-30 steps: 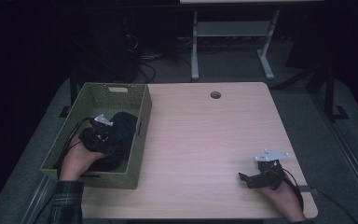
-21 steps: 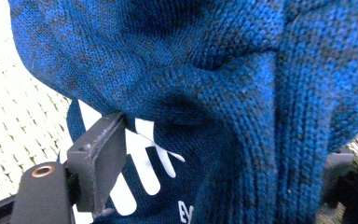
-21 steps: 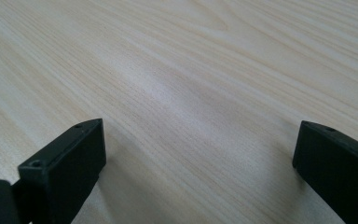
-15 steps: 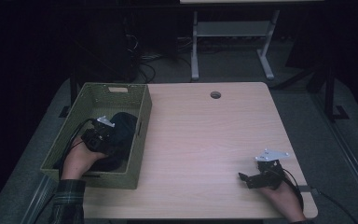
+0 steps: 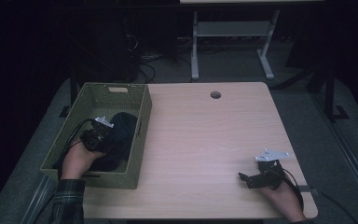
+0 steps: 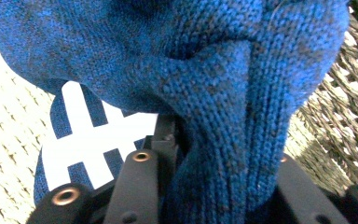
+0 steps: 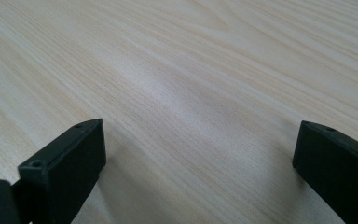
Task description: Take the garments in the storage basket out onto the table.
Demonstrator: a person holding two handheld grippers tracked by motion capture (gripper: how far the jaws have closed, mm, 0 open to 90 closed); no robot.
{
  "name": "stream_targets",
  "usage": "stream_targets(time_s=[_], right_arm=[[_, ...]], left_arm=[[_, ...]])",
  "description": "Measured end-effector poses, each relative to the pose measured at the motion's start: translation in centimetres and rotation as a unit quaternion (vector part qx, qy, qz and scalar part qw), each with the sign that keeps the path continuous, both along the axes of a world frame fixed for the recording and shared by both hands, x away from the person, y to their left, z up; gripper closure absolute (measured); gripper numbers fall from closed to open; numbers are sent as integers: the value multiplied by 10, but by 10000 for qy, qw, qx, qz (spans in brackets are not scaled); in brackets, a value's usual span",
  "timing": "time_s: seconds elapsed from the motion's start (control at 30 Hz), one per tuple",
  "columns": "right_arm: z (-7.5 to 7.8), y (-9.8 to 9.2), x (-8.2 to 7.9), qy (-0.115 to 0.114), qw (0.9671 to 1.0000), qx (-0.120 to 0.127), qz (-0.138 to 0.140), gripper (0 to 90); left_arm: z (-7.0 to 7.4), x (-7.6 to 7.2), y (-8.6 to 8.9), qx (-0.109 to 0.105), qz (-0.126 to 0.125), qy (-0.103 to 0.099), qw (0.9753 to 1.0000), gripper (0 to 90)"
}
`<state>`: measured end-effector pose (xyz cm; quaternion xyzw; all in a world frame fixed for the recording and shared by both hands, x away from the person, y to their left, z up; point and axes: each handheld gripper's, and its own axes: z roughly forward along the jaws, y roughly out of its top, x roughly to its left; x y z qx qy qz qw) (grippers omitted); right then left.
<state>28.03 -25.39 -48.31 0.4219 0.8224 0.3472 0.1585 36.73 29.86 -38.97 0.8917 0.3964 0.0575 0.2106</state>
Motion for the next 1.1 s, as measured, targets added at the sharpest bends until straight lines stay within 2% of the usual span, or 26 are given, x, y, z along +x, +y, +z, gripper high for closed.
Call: stream_targets(time_s=[0.13,0.5,0.87,1.1], right_arm=[[0,0,0,1,10000,-3,-4,22],[0,0,0,9,10000,-5,-14,22],[0,0,0,1,10000,-7,-5,22],[0,0,0,17,10000,0,-13,22]], left_arm=[[0,0,1,-20,35,36,10000,766],[7,3,0,35,19,156,9999,772],[29,7,0,112,71,217,9997,775],[46,8,1,169,86,157,9997,775]])
